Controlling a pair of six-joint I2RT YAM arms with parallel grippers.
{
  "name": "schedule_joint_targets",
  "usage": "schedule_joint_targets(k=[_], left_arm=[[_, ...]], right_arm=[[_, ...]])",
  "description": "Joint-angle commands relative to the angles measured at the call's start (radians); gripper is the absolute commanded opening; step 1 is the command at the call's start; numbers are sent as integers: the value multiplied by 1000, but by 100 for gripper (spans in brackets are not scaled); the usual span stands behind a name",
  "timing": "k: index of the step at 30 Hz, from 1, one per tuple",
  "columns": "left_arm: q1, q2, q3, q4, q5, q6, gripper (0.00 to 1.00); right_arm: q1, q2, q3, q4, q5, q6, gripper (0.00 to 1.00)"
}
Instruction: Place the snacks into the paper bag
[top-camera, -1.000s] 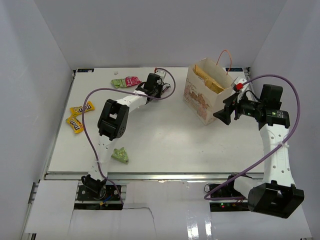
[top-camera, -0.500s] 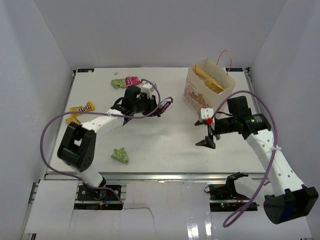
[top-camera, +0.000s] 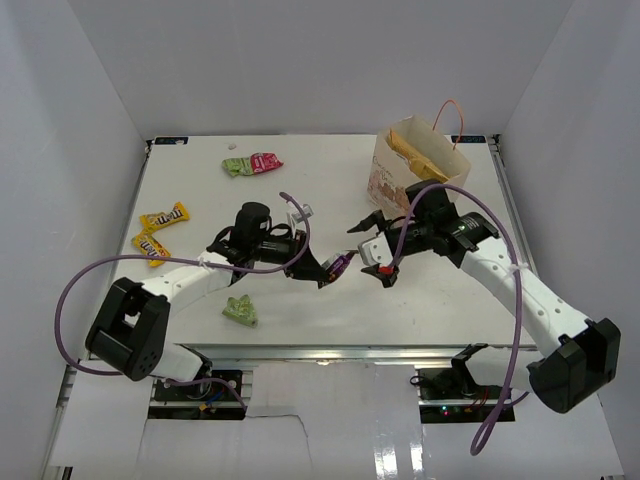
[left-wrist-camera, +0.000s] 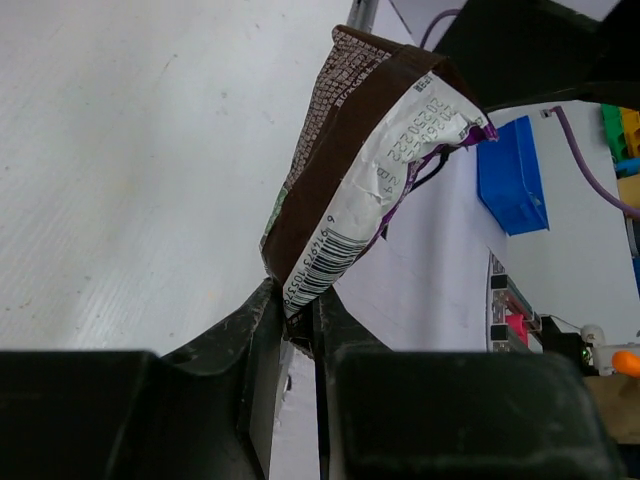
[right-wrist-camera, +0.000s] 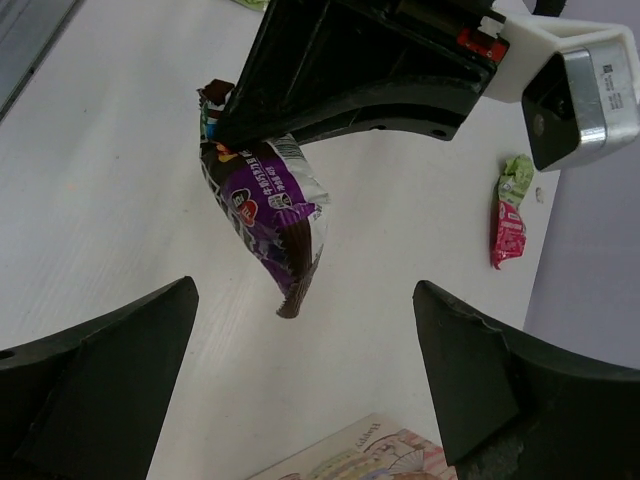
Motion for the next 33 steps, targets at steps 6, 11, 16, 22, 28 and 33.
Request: schedule_joint_targets(k=[6, 11, 16, 22, 28, 33], left_arm=[[-20, -66, 7, 31, 104, -10, 18], [-20, -78, 12, 31, 98, -11, 20], [-20, -83, 23, 31, 88, -14, 29], [-5, -113, 82, -31, -7, -2, 61], [83, -297, 148, -126, -268, 56, 86], [86, -385, 141, -229, -480, 38, 93]], right_arm=[[121, 109, 93, -112, 25, -105, 82], [152, 140, 132, -159, 32, -79, 63], [158, 171, 180, -204, 32, -48, 31], [160, 134, 171, -210, 55, -13, 21], [56, 68, 217, -201, -7, 138, 16], [-191, 88, 465, -175, -169, 324, 14]])
